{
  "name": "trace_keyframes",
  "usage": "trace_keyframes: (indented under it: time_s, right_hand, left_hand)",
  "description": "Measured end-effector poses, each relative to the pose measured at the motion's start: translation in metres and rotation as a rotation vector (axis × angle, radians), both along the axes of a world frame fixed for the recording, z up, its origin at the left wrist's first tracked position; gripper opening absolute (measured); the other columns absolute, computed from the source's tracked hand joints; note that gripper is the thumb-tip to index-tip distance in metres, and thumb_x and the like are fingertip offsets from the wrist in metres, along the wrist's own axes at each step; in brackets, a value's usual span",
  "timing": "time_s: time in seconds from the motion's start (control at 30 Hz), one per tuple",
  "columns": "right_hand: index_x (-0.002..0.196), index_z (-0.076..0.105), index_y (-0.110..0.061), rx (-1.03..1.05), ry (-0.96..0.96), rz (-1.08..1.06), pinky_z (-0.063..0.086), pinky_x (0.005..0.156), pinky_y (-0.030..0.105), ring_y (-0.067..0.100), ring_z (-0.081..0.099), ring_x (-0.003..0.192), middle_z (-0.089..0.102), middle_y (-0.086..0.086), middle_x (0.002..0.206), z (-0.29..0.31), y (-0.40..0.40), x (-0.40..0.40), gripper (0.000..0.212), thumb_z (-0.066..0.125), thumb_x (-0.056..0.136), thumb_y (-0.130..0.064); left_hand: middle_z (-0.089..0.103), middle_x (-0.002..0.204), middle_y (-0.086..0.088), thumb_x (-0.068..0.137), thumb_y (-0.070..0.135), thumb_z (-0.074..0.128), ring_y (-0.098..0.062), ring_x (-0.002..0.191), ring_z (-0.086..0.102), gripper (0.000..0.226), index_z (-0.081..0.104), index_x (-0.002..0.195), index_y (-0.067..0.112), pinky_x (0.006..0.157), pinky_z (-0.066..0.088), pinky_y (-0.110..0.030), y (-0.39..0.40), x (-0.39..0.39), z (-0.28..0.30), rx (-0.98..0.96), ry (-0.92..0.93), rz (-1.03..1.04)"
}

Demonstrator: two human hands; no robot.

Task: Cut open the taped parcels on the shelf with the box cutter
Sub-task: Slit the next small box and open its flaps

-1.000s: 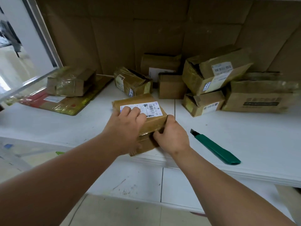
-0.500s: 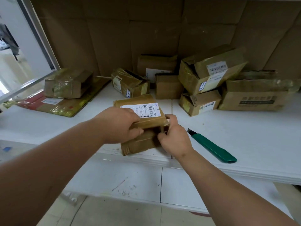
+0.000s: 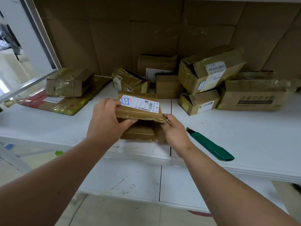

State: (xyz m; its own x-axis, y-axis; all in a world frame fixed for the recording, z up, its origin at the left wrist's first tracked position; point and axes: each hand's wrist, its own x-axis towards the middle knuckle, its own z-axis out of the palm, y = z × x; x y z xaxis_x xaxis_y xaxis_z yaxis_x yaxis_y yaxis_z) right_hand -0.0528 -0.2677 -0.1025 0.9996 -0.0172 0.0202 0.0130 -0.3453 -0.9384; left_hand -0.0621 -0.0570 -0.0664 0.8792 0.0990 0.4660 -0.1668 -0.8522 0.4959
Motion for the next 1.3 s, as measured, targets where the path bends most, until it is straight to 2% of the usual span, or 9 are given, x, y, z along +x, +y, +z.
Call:
trace_keyframes:
  time_s: [0.1,0.2,0.37,0.5,0.67,0.83,0.97,1.2,1.3]
  right_hand:
    - [0.11,0.062,-0.035,0.078,0.029,-0.018,0.042,0.07,0.017,0.002,0.059,0.093,0.064,-0.019,0.101,0.005,0.0,-0.002,0.019,0.047,0.101,-0.027]
    - [0.105,0.062,-0.035,0.079,0.039,-0.022,0.041,0.064,0.018,0.002,0.059,0.085,0.064,-0.016,0.095,0.008,0.0,-0.002,0.018,0.047,0.101,-0.026]
    - [0.095,0.066,-0.031,0.111,0.035,-0.043,0.036,0.049,0.012,0.002,0.05,0.059,0.061,-0.015,0.073,0.01,0.003,-0.002,0.016,0.05,0.1,-0.031]
    - [0.093,0.066,-0.033,0.119,0.039,-0.046,0.041,0.058,0.019,0.004,0.054,0.067,0.065,-0.013,0.079,0.008,0.0,-0.003,0.019,0.048,0.1,-0.031]
    - [0.088,0.068,-0.037,0.197,0.12,-0.078,0.053,0.066,0.028,0.009,0.061,0.073,0.069,-0.018,0.069,0.012,-0.011,-0.001,0.026,0.049,0.1,-0.026]
    - [0.104,0.07,-0.023,0.444,0.292,-0.068,0.055,0.081,0.047,0.033,0.064,0.087,0.072,0.019,0.103,0.015,-0.028,-0.003,0.031,0.042,0.101,-0.009]
    - [0.108,0.064,-0.013,0.468,0.39,-0.022,0.058,0.084,0.048,0.034,0.069,0.088,0.071,0.017,0.096,0.015,-0.04,0.0,0.032,0.037,0.099,0.001]
    - [0.113,0.061,0.002,0.592,0.609,-0.089,0.061,0.068,0.051,0.041,0.072,0.087,0.073,0.024,0.098,0.017,-0.052,0.004,0.044,0.025,0.087,0.01]
    - [0.109,0.056,0.004,0.638,0.618,-0.176,0.06,0.06,0.053,0.045,0.071,0.086,0.07,0.032,0.101,0.019,-0.051,0.007,0.029,0.033,0.093,-0.005]
  left_hand:
    - [0.047,0.111,0.011,0.061,0.056,0.084,-0.015,0.103,0.053,0.081,0.045,0.125,0.025,0.082,0.054,-0.038,-0.002,0.0,-0.002,-0.283,0.056,0.124]
    - [0.054,0.114,0.009,0.056,0.06,0.086,-0.016,0.102,0.056,0.089,0.038,0.124,0.03,0.077,0.055,-0.039,-0.005,0.002,-0.002,-0.098,0.109,0.127]
    - [0.052,0.117,0.003,0.064,0.048,0.086,-0.022,0.108,0.054,0.076,0.035,0.116,0.029,0.073,0.045,-0.035,-0.003,0.011,0.001,0.078,0.122,0.178]
    - [0.048,0.116,0.0,0.072,0.028,0.076,-0.023,0.106,0.052,0.061,0.035,0.118,0.026,0.074,0.044,-0.034,0.002,0.013,0.002,0.098,0.1,0.077]
    - [0.05,0.13,-0.003,0.078,0.023,0.069,-0.022,0.109,0.053,0.068,0.037,0.138,0.023,0.079,0.041,-0.029,0.009,0.011,0.005,0.218,0.132,-0.053]
    - [0.042,0.141,0.003,0.088,0.019,0.054,-0.018,0.11,0.052,0.073,0.023,0.153,0.03,0.078,0.04,-0.024,0.018,0.008,-0.004,0.382,0.285,-0.246]
    - [0.031,0.15,0.006,0.093,0.023,0.048,-0.016,0.126,0.042,0.072,0.013,0.155,0.035,0.094,0.042,-0.026,0.023,0.012,-0.011,0.504,0.384,-0.307]
    - [0.02,0.156,0.006,0.098,0.026,0.042,-0.019,0.135,0.032,0.068,0.006,0.155,0.035,0.106,0.037,-0.031,0.023,0.017,-0.016,0.66,0.486,-0.406]
    - [0.018,0.156,0.007,0.1,0.029,0.041,-0.02,0.134,0.032,0.067,0.003,0.155,0.038,0.107,0.037,-0.032,0.025,0.018,-0.019,0.701,0.529,-0.426]
